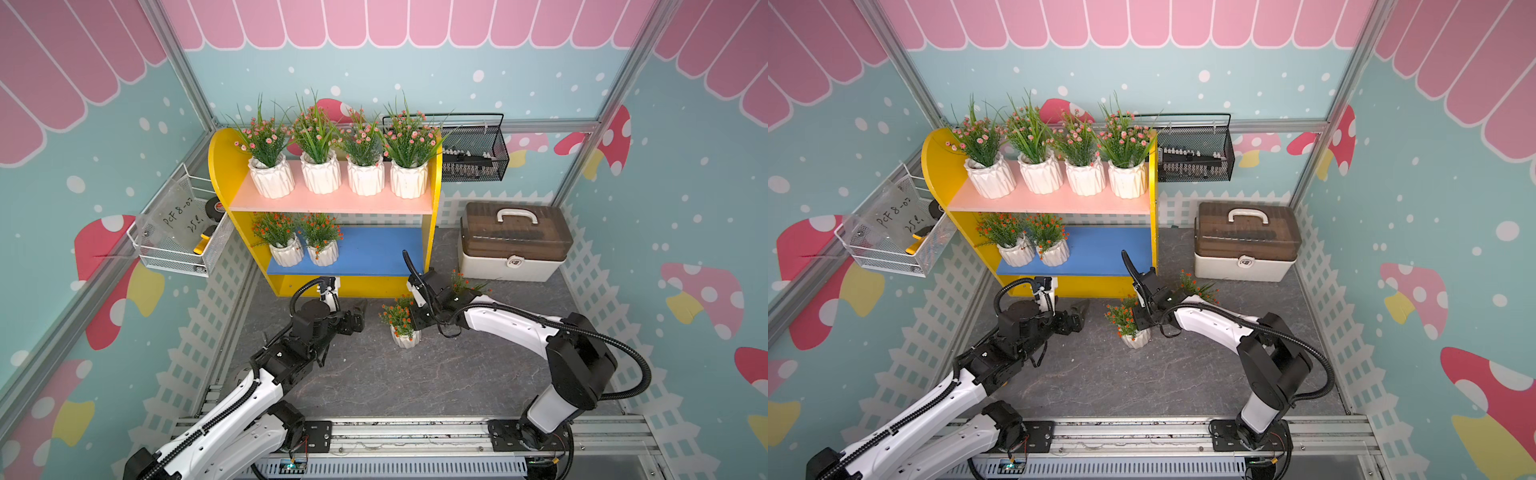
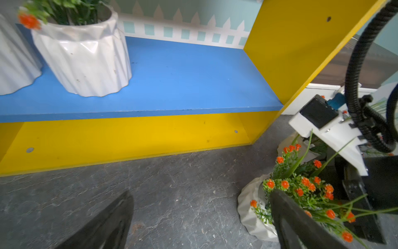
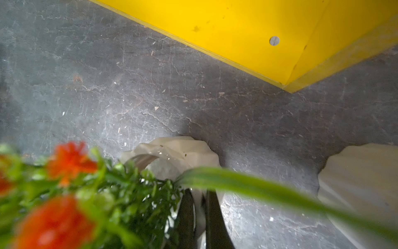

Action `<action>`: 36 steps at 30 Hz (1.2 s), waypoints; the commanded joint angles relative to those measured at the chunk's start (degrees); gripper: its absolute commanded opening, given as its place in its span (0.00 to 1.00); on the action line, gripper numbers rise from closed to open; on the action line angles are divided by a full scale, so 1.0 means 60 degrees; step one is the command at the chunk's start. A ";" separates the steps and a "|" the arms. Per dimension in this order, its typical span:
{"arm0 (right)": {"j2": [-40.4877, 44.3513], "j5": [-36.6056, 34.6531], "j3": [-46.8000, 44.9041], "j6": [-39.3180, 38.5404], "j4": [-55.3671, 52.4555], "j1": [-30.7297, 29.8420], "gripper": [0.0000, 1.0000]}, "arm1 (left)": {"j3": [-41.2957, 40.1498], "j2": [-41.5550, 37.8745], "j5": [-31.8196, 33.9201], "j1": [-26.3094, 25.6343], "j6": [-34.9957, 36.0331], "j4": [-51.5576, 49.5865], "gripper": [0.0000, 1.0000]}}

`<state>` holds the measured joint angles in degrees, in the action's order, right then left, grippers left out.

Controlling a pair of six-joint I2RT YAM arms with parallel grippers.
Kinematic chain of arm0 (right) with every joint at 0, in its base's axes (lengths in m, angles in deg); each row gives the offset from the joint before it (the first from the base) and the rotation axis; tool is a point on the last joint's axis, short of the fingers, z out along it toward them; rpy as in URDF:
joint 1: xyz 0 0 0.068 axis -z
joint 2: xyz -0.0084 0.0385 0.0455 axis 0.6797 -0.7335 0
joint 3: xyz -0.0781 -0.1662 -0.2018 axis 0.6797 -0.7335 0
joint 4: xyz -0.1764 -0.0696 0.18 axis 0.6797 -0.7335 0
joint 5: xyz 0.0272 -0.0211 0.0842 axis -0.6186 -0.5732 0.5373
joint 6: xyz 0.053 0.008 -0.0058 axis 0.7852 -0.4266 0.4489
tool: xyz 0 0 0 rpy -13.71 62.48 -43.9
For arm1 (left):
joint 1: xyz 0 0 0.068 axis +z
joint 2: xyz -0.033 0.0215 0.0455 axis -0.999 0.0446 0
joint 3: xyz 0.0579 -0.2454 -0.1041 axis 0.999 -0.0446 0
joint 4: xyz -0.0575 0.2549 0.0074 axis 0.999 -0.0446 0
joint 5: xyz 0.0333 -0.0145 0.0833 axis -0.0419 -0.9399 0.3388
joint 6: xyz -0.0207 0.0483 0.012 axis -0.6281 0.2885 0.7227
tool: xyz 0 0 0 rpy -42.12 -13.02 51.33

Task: Place the baby's breath potted plants on the rack by color
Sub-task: Pick up the baby's breath potted plant from the center of the board, then place the baby's breath potted plant on the rack.

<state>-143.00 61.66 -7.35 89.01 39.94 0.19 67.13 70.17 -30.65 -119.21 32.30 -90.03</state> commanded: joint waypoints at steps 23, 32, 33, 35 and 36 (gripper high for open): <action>0.1767 0.2029 0.0570 -0.0544 -0.0069 0.1005 0.00 | -0.0267 0.1095 -0.1459 -0.1478 0.1676 0.1295 0.96; 0.1792 0.2285 0.0615 -0.0502 0.0075 0.1007 0.00 | -0.0122 0.1681 -0.1842 -0.2173 0.2036 0.1718 0.96; 0.1798 0.2334 0.0582 -0.0479 0.0130 0.1016 0.00 | -0.0111 0.1761 -0.1909 -0.2211 0.2035 0.1831 0.96; 0.1799 0.2475 0.0522 -0.0416 0.0263 0.1021 0.00 | -0.0064 0.1990 -0.2006 -0.2328 0.2036 0.2092 0.96; 0.1798 0.2546 0.0496 -0.0378 0.0334 0.1020 0.00 | -0.0017 0.2104 -0.2021 -0.2375 0.2038 0.2165 0.96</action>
<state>-134.93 73.81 -6.19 86.49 37.71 6.09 65.56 81.58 -41.14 -132.68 43.19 -80.48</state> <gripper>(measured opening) 0.061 0.960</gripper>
